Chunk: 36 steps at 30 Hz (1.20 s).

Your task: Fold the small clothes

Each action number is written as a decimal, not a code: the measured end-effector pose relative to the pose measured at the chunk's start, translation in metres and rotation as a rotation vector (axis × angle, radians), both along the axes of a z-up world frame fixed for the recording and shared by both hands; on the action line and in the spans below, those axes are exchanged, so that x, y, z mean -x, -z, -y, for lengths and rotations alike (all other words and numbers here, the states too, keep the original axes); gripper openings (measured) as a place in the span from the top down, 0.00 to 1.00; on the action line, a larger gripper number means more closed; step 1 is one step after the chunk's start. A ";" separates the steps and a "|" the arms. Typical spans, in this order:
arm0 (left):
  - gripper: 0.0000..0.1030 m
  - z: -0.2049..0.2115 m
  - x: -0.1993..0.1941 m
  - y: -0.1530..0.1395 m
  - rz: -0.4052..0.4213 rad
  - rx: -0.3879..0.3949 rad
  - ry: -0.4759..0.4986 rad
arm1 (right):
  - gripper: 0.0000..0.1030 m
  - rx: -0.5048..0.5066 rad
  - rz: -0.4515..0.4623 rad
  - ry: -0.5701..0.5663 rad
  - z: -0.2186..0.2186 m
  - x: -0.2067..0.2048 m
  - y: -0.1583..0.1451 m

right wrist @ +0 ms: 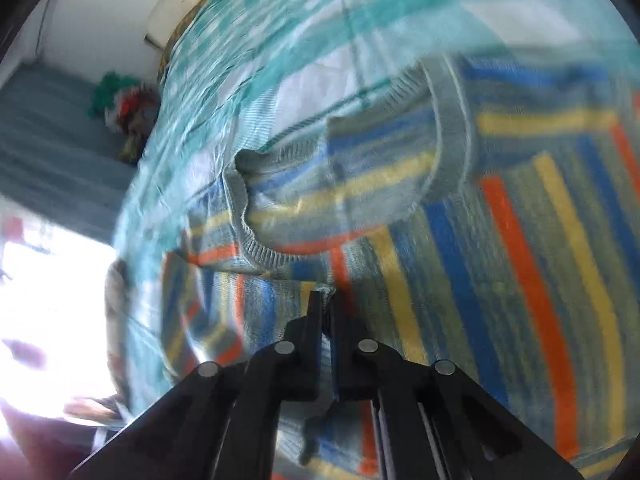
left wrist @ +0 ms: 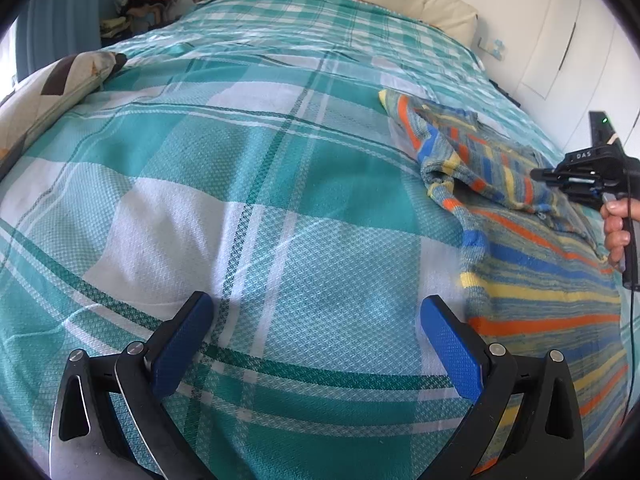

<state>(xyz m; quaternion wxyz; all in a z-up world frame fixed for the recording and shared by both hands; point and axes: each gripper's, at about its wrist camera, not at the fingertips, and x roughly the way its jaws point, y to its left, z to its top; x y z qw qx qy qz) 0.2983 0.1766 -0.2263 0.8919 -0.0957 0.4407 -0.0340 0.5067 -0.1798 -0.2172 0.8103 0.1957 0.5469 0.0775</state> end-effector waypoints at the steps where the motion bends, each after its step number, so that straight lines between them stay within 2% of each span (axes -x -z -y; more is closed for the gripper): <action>1: 0.01 0.000 0.000 0.000 0.002 0.001 0.000 | 0.97 0.062 0.044 -0.013 -0.003 0.002 -0.010; 3: 0.01 0.001 -0.001 0.001 0.004 0.002 -0.001 | 0.97 0.161 0.084 -0.047 -0.011 0.005 -0.019; 5: 0.01 0.001 -0.001 0.000 0.002 -0.001 -0.001 | 0.96 0.190 0.042 -0.060 -0.013 0.003 -0.011; 6: 0.01 0.001 -0.001 0.000 0.002 0.000 -0.001 | 0.92 0.199 0.024 -0.059 -0.013 0.003 -0.008; 8: 0.01 0.001 -0.001 0.000 0.003 0.001 -0.001 | 0.64 0.213 0.031 -0.044 -0.010 0.010 -0.012; 9: 0.01 0.001 -0.001 0.000 0.004 0.002 -0.001 | 0.63 0.207 0.069 -0.022 -0.008 0.018 -0.022; 10: 0.01 0.001 -0.002 0.000 0.004 0.004 -0.001 | 0.63 0.165 0.089 -0.006 -0.005 0.025 -0.031; 12: 0.01 0.001 -0.002 0.001 0.003 0.001 -0.001 | 0.63 0.028 0.059 0.038 0.006 0.039 -0.031; 14: 0.01 0.001 -0.002 0.001 0.003 0.000 -0.001 | 0.63 -0.167 -0.046 0.123 0.022 0.056 -0.018; 16: 0.01 0.001 -0.002 0.001 0.002 -0.003 -0.001 | 0.63 -0.280 -0.113 0.165 0.028 0.069 -0.005; 19: 0.01 0.001 -0.001 0.000 0.004 -0.004 -0.002 | 0.66 -0.324 -0.153 0.189 0.023 0.076 0.013; 23: 0.01 0.000 -0.002 0.001 0.004 -0.003 -0.003 | 0.67 -0.354 -0.148 0.248 0.023 0.076 0.020; 24: 0.01 0.000 -0.002 0.001 0.004 -0.004 -0.003 | 0.70 -0.363 -0.149 0.243 0.022 0.075 0.021; 25: 0.01 0.000 -0.002 0.000 0.004 -0.003 -0.003 | 0.86 -0.365 -0.153 0.226 0.020 0.073 0.021; 26: 0.01 0.000 -0.002 0.000 0.004 -0.003 -0.003 | 0.96 -0.354 -0.160 0.207 0.016 0.071 0.021; 27: 0.01 0.000 -0.002 0.000 0.004 -0.002 -0.003 | 0.96 -0.351 -0.150 0.197 0.013 0.070 0.018; 30: 0.01 0.000 -0.002 0.000 0.004 -0.003 -0.002 | 0.96 -0.330 -0.051 0.125 0.006 0.073 -0.018; 32: 0.01 0.000 -0.002 0.001 0.004 -0.002 -0.003 | 0.96 -0.266 -0.025 0.068 0.001 0.074 -0.030; 34: 0.01 0.000 -0.002 0.001 0.004 -0.004 -0.002 | 0.94 -0.148 -0.054 0.034 -0.003 0.072 -0.026; 36: 0.01 0.001 -0.002 0.001 0.003 -0.007 -0.003 | 0.92 -0.035 -0.136 0.019 -0.004 0.070 -0.003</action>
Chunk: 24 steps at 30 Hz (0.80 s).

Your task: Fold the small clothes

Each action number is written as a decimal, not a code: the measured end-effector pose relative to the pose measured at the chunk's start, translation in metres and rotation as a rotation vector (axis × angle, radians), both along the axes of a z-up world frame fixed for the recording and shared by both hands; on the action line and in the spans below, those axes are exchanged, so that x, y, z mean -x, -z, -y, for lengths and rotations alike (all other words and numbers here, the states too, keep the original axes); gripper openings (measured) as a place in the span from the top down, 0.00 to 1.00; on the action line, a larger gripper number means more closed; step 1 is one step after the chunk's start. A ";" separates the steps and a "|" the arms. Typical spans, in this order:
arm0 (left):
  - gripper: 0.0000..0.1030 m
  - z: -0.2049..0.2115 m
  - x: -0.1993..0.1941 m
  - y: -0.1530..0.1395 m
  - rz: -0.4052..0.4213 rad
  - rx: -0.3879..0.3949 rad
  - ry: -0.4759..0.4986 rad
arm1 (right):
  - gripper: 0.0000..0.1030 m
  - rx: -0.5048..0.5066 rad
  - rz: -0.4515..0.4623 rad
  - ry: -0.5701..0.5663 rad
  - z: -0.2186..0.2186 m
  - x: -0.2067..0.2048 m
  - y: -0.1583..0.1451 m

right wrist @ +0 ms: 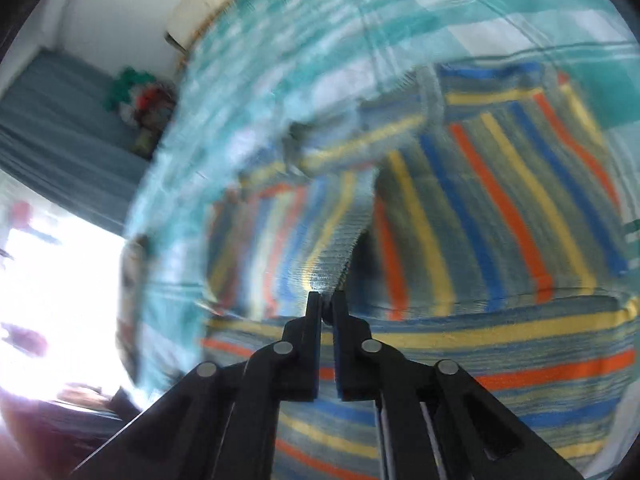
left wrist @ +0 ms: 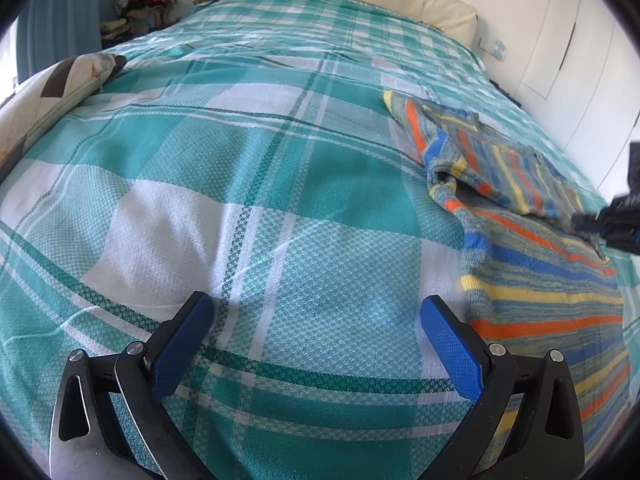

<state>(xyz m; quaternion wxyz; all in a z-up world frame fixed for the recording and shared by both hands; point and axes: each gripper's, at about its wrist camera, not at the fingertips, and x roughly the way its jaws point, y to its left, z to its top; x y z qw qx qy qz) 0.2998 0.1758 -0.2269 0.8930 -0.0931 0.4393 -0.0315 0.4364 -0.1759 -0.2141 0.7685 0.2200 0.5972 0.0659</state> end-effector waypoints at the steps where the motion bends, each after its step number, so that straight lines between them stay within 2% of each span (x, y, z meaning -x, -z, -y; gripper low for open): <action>1: 0.01 0.000 0.000 0.000 0.000 0.001 0.000 | 0.92 0.021 -0.045 -0.002 0.002 0.000 0.015; 2: 0.01 0.000 0.000 0.000 0.001 0.001 0.000 | 0.95 0.004 -0.047 0.002 0.003 0.000 0.019; 4: 0.01 0.000 0.000 0.000 0.002 0.003 0.000 | 0.94 0.003 -0.012 0.011 0.006 0.005 0.011; 6: 0.01 0.000 0.000 0.000 0.000 0.001 0.000 | 0.87 0.028 0.053 -0.016 0.006 0.014 -0.008; 8: 0.01 0.001 0.000 0.000 -0.003 -0.005 0.000 | 0.71 0.050 0.103 -0.083 0.003 0.029 -0.027; 10: 0.01 0.003 -0.001 0.000 -0.008 -0.011 0.000 | 0.60 0.072 0.134 -0.145 0.005 0.052 -0.036; 11: 0.01 0.003 -0.001 -0.001 -0.012 -0.012 0.000 | 0.58 0.095 0.138 -0.180 0.007 0.070 -0.039; 15: 0.02 -0.002 0.003 -0.014 -0.058 0.020 -0.014 | 0.58 0.177 0.103 -0.260 0.019 0.141 -0.037; 17: 0.02 -0.003 0.018 -0.030 -0.071 0.113 -0.004 | 0.58 0.217 0.081 -0.295 0.027 0.180 -0.033; 19: 0.02 0.011 0.035 -0.046 -0.075 0.150 0.055 | 0.58 0.260 0.039 -0.319 0.034 0.212 -0.026; 22: 0.02 0.060 0.069 -0.053 -0.141 0.075 0.210 | 0.57 0.295 0.011 -0.315 0.046 0.251 -0.018; 24: 0.02 0.097 0.096 -0.044 -0.207 -0.039 0.314 | 0.56 0.274 0.022 -0.283 0.054 0.258 -0.020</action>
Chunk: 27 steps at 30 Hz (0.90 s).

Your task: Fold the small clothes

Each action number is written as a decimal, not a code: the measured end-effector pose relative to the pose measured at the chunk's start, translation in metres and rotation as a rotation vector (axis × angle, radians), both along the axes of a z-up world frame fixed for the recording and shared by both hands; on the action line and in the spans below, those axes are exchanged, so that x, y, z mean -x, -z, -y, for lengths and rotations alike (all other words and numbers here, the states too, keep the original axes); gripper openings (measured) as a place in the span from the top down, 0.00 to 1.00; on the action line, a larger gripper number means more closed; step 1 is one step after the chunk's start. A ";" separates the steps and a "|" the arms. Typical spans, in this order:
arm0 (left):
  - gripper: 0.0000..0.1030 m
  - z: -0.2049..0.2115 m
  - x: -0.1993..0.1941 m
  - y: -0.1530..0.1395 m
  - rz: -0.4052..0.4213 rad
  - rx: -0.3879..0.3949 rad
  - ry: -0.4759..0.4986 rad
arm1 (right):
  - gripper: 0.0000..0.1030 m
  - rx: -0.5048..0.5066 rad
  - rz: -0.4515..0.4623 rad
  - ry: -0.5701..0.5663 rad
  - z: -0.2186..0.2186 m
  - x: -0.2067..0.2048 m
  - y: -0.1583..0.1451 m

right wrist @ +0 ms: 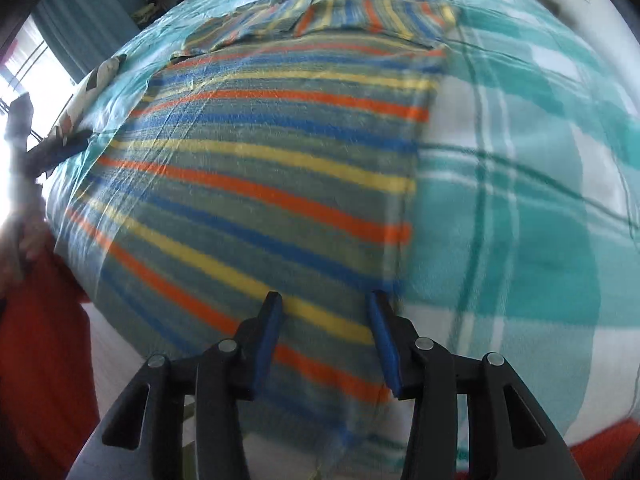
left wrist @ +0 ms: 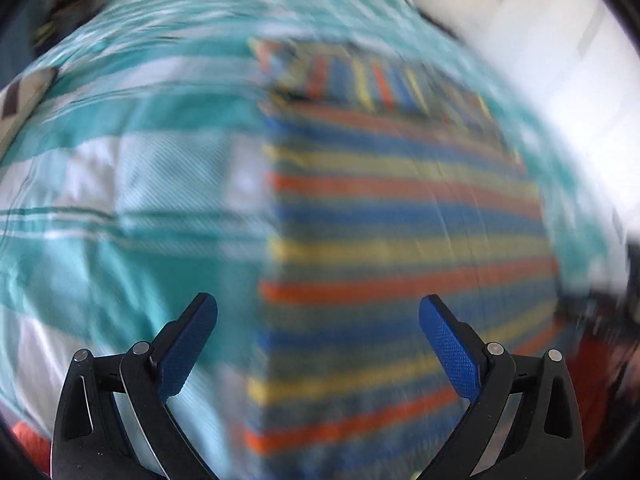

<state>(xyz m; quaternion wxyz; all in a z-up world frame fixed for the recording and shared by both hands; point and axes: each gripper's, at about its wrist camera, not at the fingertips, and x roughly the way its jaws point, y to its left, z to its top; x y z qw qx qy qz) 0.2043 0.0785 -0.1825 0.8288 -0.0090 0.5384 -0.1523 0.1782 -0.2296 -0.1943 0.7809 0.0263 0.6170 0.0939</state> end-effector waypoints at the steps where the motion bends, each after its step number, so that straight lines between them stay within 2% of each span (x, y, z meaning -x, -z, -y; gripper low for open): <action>1: 0.02 0.015 0.012 0.006 -0.011 -0.064 0.041 | 0.57 -0.015 0.005 0.019 0.004 0.000 0.000; 3: 0.01 0.036 0.029 0.016 0.002 -0.185 0.081 | 0.57 -0.033 0.010 0.044 0.006 0.000 0.000; 5: 0.00 0.043 0.034 0.018 0.030 -0.227 0.075 | 0.55 -0.038 0.024 0.057 0.006 0.001 0.003; 11: 0.00 0.035 0.031 0.023 -0.001 -0.179 0.046 | 0.42 -0.002 0.068 0.013 -0.005 0.008 0.005; 17: 0.00 0.037 0.031 0.023 0.006 -0.195 0.045 | 0.41 -0.010 0.079 0.023 -0.006 0.008 0.006; 27: 0.00 0.034 0.037 0.023 0.015 -0.177 0.045 | 0.37 -0.001 0.082 0.011 -0.008 0.008 0.007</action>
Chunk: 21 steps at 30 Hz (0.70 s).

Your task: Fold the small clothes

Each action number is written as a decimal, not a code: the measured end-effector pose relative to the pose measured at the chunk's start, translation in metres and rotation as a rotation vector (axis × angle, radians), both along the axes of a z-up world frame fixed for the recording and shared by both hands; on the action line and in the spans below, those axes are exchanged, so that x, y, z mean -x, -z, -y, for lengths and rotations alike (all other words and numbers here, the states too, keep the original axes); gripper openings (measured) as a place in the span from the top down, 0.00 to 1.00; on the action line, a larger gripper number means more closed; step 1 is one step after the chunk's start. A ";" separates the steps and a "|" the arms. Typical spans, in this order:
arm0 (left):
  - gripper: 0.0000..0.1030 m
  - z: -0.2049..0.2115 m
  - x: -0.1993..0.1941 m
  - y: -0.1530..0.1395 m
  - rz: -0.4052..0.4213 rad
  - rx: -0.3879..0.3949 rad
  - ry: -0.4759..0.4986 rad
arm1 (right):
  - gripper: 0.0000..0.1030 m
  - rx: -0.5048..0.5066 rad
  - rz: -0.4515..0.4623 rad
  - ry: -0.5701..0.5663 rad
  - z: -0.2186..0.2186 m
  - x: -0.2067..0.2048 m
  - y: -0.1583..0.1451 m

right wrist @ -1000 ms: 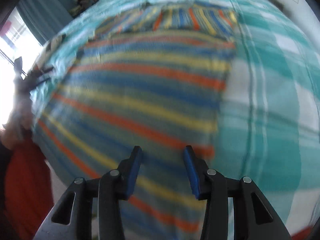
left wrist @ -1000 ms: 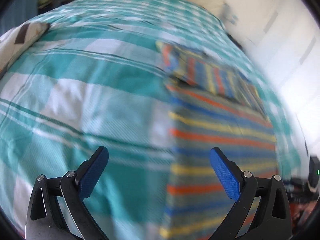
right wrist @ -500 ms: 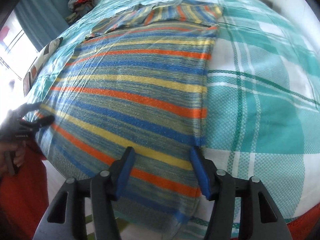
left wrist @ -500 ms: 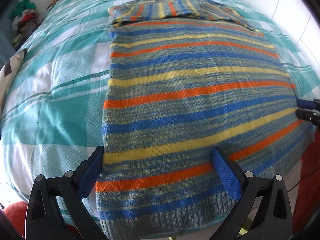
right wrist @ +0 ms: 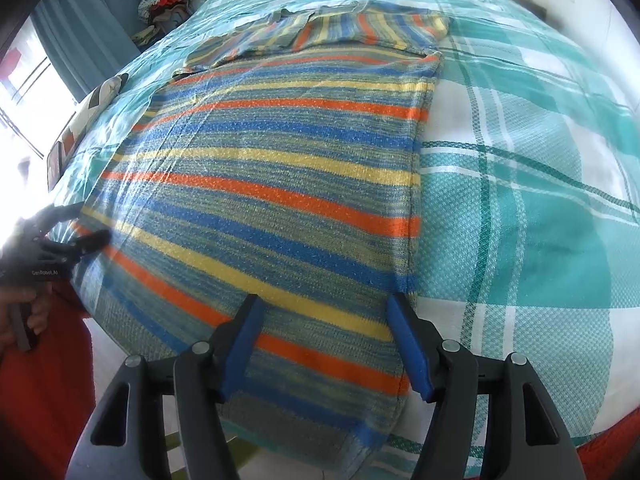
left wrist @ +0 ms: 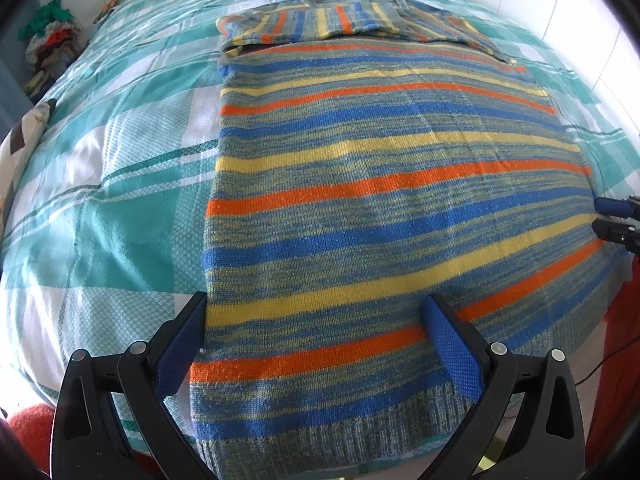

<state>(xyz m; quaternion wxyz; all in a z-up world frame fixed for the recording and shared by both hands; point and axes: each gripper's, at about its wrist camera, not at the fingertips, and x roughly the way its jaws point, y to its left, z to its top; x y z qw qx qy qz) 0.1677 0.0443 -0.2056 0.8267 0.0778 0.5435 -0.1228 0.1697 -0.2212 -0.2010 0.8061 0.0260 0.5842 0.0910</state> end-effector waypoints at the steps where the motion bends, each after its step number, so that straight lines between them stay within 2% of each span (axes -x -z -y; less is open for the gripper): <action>1: 0.01 -0.001 0.000 -0.003 -0.018 0.001 0.004 | 0.37 -0.005 -0.002 0.001 0.001 0.000 0.000; 3: 0.02 -0.009 0.004 -0.016 -0.034 0.031 -0.005 | 0.38 -0.051 -0.010 0.019 0.007 -0.002 -0.009; 6: 0.02 -0.045 0.014 -0.039 -0.021 0.166 -0.105 | 0.38 -0.141 0.025 0.090 0.036 0.004 -0.042; 7: 0.02 -0.060 0.016 -0.038 -0.050 0.216 -0.148 | 0.38 -0.154 0.022 0.098 0.043 0.005 -0.048; 9: 0.03 -0.076 0.015 -0.024 -0.124 0.258 -0.205 | 0.38 -0.184 -0.029 0.102 0.059 0.009 -0.053; 11: 0.04 -0.080 0.016 -0.008 -0.184 0.256 -0.229 | 0.38 -0.228 -0.133 0.113 0.070 0.016 -0.043; 14: 0.06 -0.063 0.020 -0.006 -0.179 0.215 -0.149 | 0.38 -0.291 -0.228 0.124 0.071 0.025 -0.025; 16: 0.14 -0.049 0.023 -0.004 -0.191 0.190 -0.087 | 0.38 -0.350 -0.266 0.126 0.064 0.026 -0.012; 18: 0.32 -0.041 0.024 -0.003 -0.198 0.159 -0.062 | 0.45 -0.383 -0.300 0.113 0.053 0.026 0.001; 19: 0.43 -0.040 0.024 -0.003 -0.206 0.166 -0.060 | 0.62 -0.381 -0.319 0.104 0.048 0.025 0.007; 20: 0.79 -0.043 0.023 -0.003 -0.216 0.183 -0.068 | 0.96 -0.363 -0.330 0.109 0.045 0.026 0.012; 21: 0.96 -0.046 0.022 -0.004 -0.230 0.213 -0.078 | 0.95 -0.366 -0.328 0.117 0.046 0.026 0.011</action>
